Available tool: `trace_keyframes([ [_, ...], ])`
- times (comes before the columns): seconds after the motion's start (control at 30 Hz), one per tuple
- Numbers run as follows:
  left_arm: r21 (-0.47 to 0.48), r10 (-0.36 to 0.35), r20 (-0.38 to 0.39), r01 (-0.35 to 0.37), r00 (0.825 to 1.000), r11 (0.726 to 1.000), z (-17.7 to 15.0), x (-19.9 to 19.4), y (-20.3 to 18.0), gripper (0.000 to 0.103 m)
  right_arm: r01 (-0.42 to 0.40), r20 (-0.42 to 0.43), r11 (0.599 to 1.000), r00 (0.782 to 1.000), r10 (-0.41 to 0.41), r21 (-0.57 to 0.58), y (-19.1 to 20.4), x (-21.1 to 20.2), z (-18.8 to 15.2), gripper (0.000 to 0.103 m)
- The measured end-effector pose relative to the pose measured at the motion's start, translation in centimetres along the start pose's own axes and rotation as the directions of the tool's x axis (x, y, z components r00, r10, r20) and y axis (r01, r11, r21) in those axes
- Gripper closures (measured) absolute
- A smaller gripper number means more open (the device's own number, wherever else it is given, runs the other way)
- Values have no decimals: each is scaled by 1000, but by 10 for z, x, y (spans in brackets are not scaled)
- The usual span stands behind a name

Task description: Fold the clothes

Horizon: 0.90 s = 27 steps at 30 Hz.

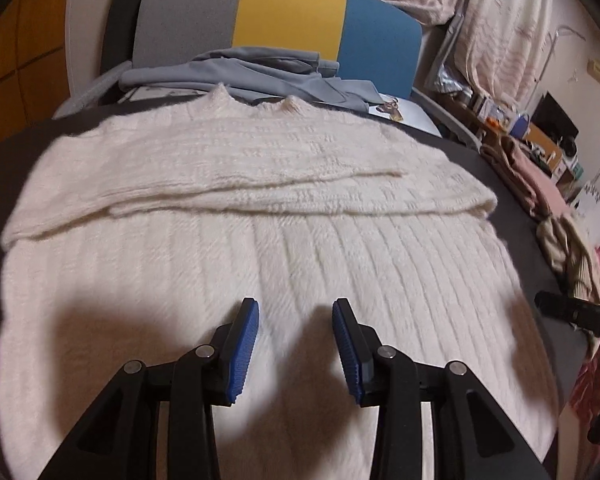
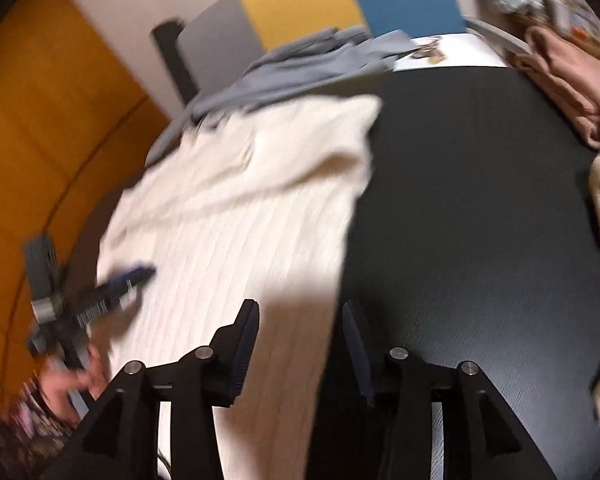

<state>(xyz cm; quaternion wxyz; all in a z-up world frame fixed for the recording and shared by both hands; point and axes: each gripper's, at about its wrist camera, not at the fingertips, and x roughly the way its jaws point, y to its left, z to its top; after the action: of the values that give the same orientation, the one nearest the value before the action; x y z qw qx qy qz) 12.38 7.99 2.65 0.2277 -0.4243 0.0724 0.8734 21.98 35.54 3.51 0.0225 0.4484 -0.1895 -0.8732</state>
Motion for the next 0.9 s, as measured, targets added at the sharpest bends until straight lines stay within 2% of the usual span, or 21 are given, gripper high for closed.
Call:
trace_keyframes([
  [0.03, 24, 22, -1, -22, 1000, 999, -4, -5, 1, 64, 30, -15, 999, 999, -31, -38, 6, 4, -7, 61],
  [0.07, 48, 43, -1, -43, 999, 998, -8, -10, 2, 64, 101, -18, 992, 995, -103, -79, 11, 11, -11, 68],
  [0.1, 71, 65, -1, -65, 998, 995, -12, -15, 3, 64, 162, -9, 980, 986, -164, -112, 14, 16, -15, 68],
  [0.13, 95, 86, -1, -86, 996, 992, -17, -20, 5, 64, 189, 20, 975, 982, -188, -119, 16, 17, -15, 68],
  [0.17, 119, 108, 0, -107, 994, 987, -21, -25, 6, 64, 189, 25, 976, 982, -188, -107, 16, 17, -16, 67],
  [0.27, 115, 174, 31, -176, 984, 978, -40, -45, 29, 64, 123, 18, 990, 992, -123, -62, 18, 4, -22, 63],
  [0.33, 106, 222, 34, -224, 975, 969, -51, -48, 47, 60, 71, 27, 993, 997, -69, -89, 27, -6, -37, 59],
  [0.43, 28, 178, 46, -180, 983, 983, -56, -47, 67, 48, 95, 16, 976, 996, -93, -197, 47, 2, -50, 59],
  [0.53, -52, 144, 40, -142, 989, 989, -48, -39, 74, 47, 115, 8, 946, 993, -118, -302, 67, 11, -62, 60],
  [0.6, -54, 152, 56, -149, 987, 987, -45, -33, 71, 44, 165, 20, 929, 986, -168, -332, 75, 19, -59, 60],
  [0.67, -58, 160, 68, -157, 985, 986, -41, -27, 68, 42, 204, 27, 931, 978, -205, -303, 70, 26, -50, 58],
  [0.77, -77, 157, 42, -154, 987, 985, -29, -19, 63, 42, 209, 34, 943, 978, -207, -258, 56, 29, -40, 58],
  [0.83, -67, 143, 11, -142, 990, 988, -25, -19, 63, 42, 179, 32, 959, 984, -176, -218, 47, 27, -35, 58],
  [0.9, -77, 113, -27, -115, 993, 990, -24, -27, 69, 42, 111, 30, 985, 994, -108, -134, 36, 12, -37, 55],
])
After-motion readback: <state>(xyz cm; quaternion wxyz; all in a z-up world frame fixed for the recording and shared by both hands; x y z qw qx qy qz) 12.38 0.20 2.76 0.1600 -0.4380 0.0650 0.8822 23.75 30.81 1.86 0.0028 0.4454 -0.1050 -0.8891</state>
